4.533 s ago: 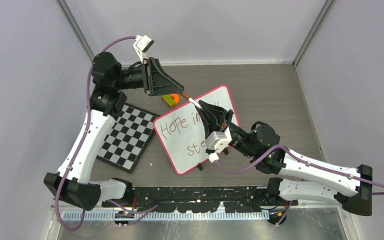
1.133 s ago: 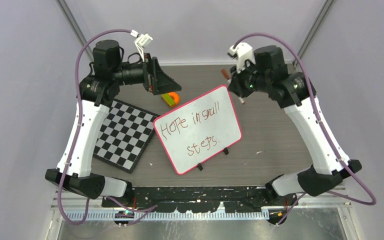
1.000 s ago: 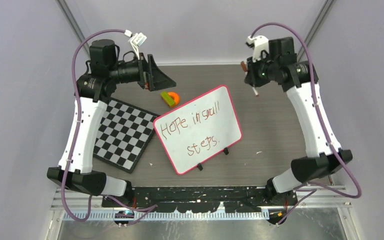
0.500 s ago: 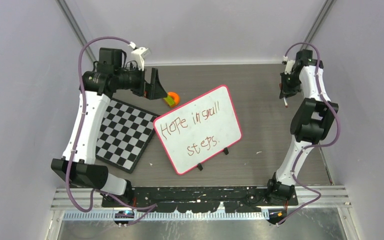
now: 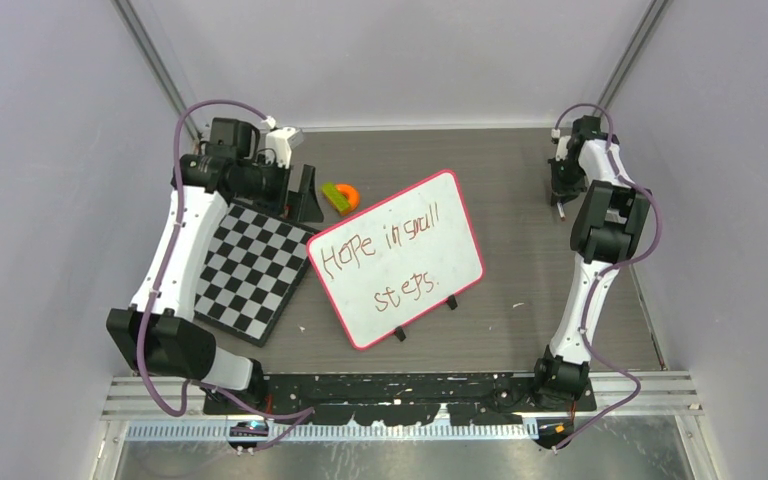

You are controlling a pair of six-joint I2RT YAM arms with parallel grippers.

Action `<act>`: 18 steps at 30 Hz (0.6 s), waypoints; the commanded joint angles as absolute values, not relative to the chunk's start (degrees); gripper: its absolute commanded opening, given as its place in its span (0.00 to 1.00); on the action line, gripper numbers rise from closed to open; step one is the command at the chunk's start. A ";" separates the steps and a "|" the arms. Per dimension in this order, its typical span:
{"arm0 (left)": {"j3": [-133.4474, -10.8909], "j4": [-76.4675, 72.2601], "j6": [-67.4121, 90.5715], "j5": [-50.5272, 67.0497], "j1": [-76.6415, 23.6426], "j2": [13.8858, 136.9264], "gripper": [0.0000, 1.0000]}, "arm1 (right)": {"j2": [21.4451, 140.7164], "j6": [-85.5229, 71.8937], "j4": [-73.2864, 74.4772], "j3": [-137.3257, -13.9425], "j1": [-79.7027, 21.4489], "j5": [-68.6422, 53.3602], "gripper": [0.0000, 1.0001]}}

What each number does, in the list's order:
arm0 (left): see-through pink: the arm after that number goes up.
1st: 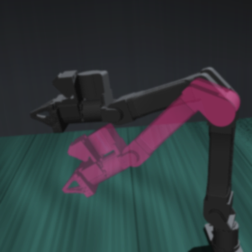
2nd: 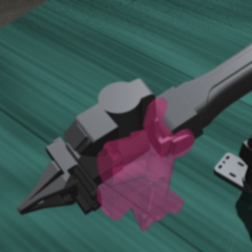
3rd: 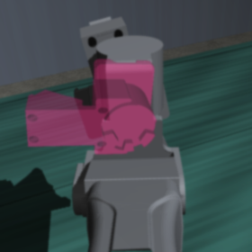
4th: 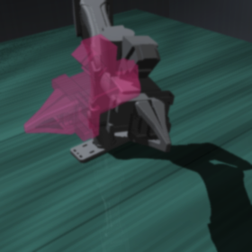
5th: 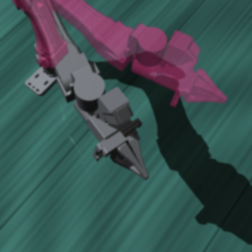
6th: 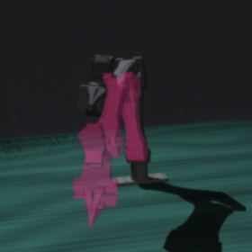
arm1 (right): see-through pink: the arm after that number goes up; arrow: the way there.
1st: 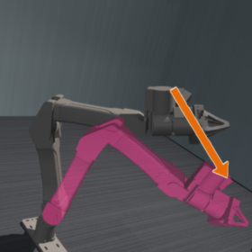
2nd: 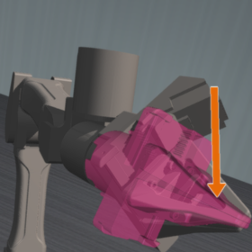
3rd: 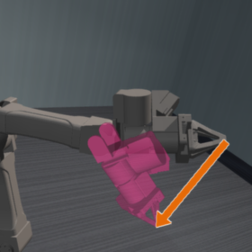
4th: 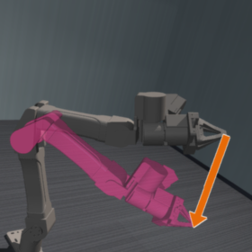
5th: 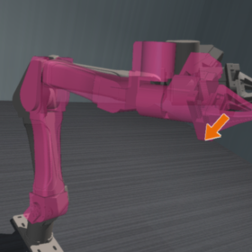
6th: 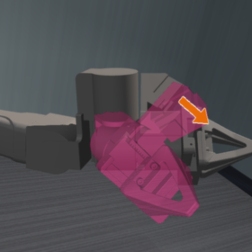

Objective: Write a sentence on the whiteboard
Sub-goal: Place the whiteboard marker at the center of the board.

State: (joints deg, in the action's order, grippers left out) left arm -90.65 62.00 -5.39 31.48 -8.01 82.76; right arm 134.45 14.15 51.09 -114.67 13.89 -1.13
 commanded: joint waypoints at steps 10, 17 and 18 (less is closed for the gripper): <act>-90.25 61.94 -5.69 32.26 -5.36 80.28 1.00 | 132.44 13.40 50.17 -114.50 13.75 -1.73 0.42; -94.63 63.02 -3.85 35.56 0.58 83.93 1.00 | 127.83 14.36 55.72 -117.83 13.78 -3.20 0.51; -96.03 63.68 -4.25 36.45 2.04 84.73 1.00 | 127.01 14.41 56.66 -118.59 13.72 -3.81 0.53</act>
